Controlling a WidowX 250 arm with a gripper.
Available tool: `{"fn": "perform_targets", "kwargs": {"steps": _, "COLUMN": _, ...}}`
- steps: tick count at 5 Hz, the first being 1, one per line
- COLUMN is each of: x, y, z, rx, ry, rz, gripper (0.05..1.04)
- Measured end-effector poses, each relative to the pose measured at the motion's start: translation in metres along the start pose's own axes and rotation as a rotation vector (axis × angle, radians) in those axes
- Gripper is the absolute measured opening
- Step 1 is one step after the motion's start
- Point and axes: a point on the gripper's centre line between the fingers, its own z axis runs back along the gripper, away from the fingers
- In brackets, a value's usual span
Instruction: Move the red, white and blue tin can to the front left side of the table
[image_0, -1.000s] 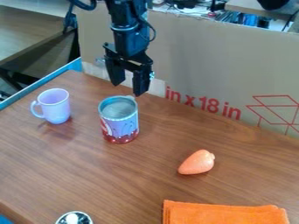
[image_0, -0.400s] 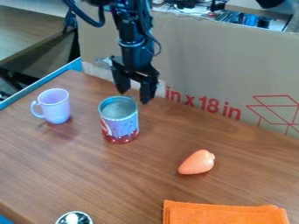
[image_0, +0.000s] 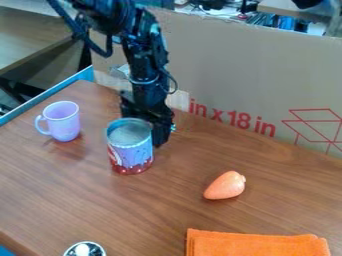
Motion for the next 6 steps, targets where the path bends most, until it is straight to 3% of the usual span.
{"fn": "perform_targets", "kwargs": {"steps": 4, "x": -0.110, "y": 0.015, "z": 0.025, "rx": -0.089, "ry": 0.130, "rz": -0.027, "gripper": 1.002}}
{"fn": "perform_targets", "kwargs": {"steps": 6, "x": -0.125, "y": 0.021, "z": 0.031, "rx": -0.113, "ry": 0.190, "rz": -0.029, "gripper": 1.002}}
